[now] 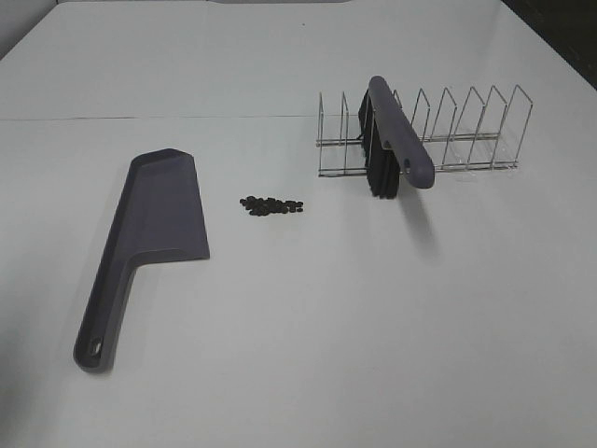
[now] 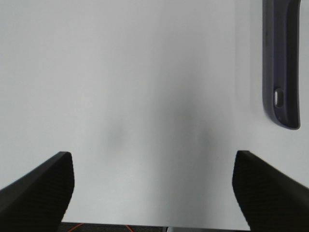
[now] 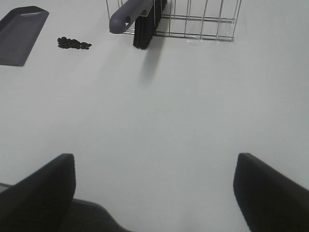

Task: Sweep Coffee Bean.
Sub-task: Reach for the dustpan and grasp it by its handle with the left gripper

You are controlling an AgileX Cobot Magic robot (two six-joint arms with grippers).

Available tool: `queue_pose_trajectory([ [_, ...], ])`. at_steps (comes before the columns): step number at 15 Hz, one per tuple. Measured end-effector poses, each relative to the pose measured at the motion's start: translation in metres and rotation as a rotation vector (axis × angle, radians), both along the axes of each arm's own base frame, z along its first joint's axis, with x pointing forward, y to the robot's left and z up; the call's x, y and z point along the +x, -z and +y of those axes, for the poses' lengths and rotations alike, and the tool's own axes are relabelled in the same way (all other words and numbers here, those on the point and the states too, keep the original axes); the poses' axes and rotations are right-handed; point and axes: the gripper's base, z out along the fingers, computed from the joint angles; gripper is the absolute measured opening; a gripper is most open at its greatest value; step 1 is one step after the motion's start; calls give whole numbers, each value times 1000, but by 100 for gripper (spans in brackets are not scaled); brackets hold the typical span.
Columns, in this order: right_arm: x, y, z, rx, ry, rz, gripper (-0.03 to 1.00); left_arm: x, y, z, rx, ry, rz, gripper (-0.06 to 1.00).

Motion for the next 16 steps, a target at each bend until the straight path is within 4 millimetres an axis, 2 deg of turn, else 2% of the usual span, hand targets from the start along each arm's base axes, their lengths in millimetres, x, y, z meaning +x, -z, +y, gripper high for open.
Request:
queue_pose_trajectory([
  [3, 0, 0, 0, 1, 1, 0, 76, 16, 11, -1, -19, -13, 18, 81],
  [6, 0, 0, 0, 2, 1, 0, 75, 37, 12, 0, -27, -17, 43, 81],
  [9, 0, 0, 0, 13, 8, 2, 74, 69, 1, -3, -77, -42, 23, 79],
  [10, 0, 0, 0, 13, 8, 3, 74, 90, -2, -6, -127, -66, 17, 79],
  [11, 0, 0, 0, 13, 8, 3, 74, 95, -2, -7, -140, -70, 18, 79],
  [13, 0, 0, 0, 13, 8, 3, 74, 110, 1, -22, -183, -46, 51, 79],
  [16, 0, 0, 0, 13, 8, 3, 74, 120, 17, -65, -216, 30, 148, 79],
])
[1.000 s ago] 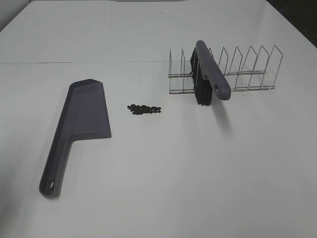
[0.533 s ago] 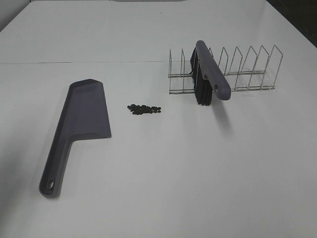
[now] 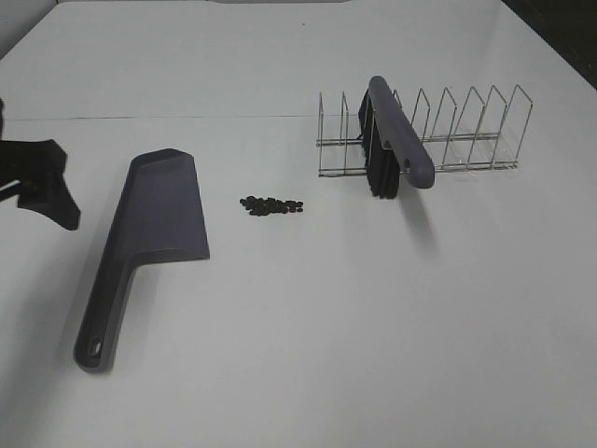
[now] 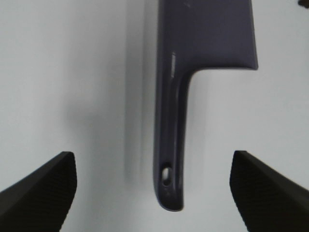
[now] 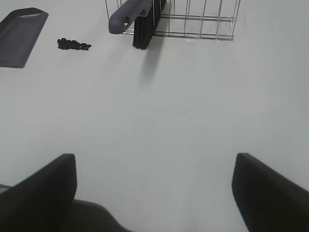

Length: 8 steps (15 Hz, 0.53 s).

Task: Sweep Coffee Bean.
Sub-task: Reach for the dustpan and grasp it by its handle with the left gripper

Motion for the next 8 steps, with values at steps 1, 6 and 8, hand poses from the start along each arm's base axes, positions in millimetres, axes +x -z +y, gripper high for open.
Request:
queue_pose_trajectory([
  [1, 0, 0, 0, 0, 0, 0, 74, 0, 6, -15, -3, 18, 24, 79],
  [6, 0, 0, 0, 0, 0, 0, 73, 4, 29, -50, -20, -42, 58, 78],
  [8, 0, 0, 0, 0, 0, 0, 73, 5, 37, -48, 22, -39, 71, 78],
])
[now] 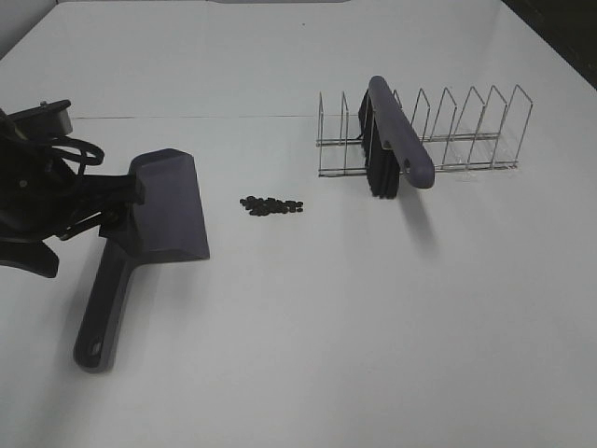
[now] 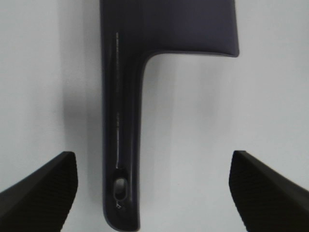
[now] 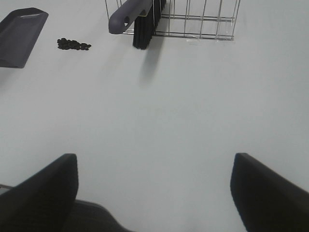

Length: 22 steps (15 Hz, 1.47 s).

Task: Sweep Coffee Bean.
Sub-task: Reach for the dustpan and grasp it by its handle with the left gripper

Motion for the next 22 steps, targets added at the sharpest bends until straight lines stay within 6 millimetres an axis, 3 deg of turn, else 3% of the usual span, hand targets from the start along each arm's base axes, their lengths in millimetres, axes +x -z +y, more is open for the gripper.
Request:
queue_pose_trajectory([
  [5, 0, 0, 0, 0, 0, 0, 73, 4, 4, 9, 102, -37, -25, 78],
  [10, 0, 0, 0, 0, 0, 0, 73, 10, 32, 6, 111, -51, 31, 78],
  [16, 0, 0, 0, 0, 0, 0, 73, 29, 42, -2, 87, -66, 35, 78],
  [22, 0, 0, 0, 0, 0, 0, 73, 31, 69, -3, 107, -61, 112, 78],
])
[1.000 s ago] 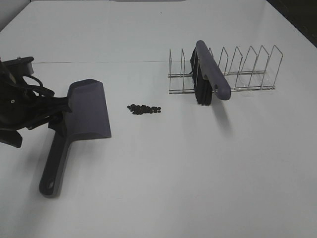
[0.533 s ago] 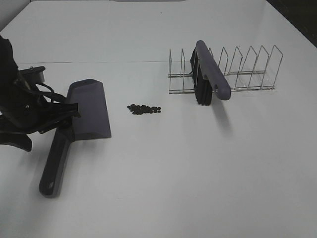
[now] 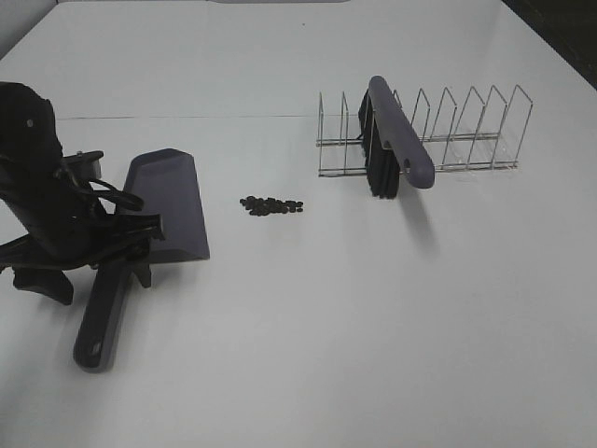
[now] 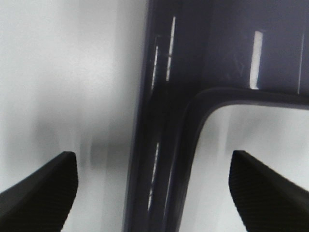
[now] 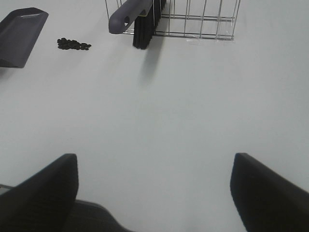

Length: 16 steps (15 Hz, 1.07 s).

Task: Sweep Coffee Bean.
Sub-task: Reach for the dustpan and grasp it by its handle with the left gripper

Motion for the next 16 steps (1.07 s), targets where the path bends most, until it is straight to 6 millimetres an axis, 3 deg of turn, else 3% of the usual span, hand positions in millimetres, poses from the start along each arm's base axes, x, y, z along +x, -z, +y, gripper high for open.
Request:
queue_pose_trajectory([
  [16, 0, 0, 0, -1, 1, 0, 72, 7, 13, 0, 58, 60, 72, 76],
])
